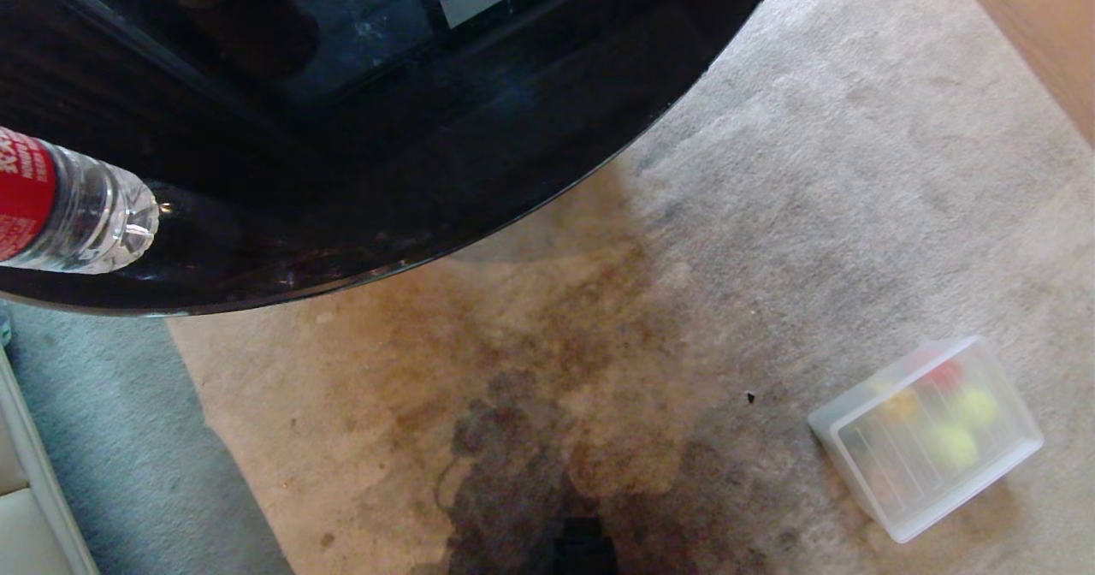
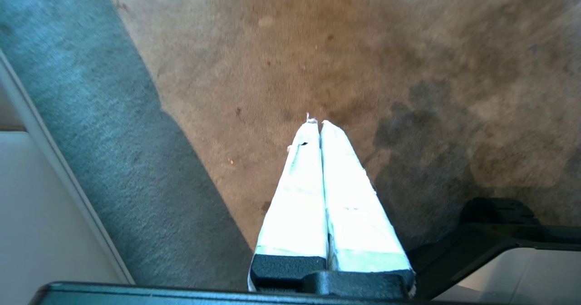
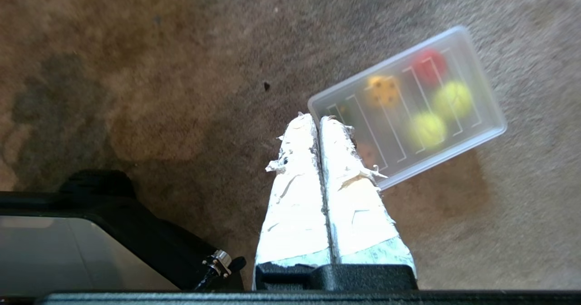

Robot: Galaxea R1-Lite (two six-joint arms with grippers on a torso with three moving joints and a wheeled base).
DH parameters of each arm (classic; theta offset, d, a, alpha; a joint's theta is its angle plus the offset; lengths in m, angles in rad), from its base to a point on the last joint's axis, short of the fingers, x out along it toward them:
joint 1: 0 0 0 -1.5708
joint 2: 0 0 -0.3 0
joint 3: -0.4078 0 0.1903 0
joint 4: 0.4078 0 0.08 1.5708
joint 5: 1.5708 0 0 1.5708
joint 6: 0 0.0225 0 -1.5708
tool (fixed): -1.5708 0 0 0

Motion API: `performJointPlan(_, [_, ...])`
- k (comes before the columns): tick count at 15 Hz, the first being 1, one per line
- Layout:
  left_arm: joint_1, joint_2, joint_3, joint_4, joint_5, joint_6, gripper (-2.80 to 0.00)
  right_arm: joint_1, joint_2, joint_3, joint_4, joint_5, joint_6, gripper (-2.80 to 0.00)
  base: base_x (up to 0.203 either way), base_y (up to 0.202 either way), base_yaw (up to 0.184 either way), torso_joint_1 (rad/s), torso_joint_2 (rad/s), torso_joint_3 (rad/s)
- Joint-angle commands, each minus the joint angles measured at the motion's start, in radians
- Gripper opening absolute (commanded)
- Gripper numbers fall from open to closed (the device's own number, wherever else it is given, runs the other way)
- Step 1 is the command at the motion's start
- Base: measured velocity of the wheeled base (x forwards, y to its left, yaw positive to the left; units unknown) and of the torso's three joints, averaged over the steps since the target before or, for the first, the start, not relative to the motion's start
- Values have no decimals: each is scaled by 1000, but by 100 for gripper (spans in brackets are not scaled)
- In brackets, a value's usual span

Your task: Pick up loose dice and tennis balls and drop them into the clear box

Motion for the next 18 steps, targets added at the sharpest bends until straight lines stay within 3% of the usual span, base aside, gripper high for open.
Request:
performJointPlan(1, [0, 0, 0, 0, 1, -1, -280, 0, 3, 0, 0, 0, -1, -280, 0, 0, 0, 3, 5, 203])
performJointPlan(18, [0, 0, 0, 0, 1, -1, -280, 0, 3, 0, 0, 0, -2, -280, 0, 0, 0, 2, 2, 203])
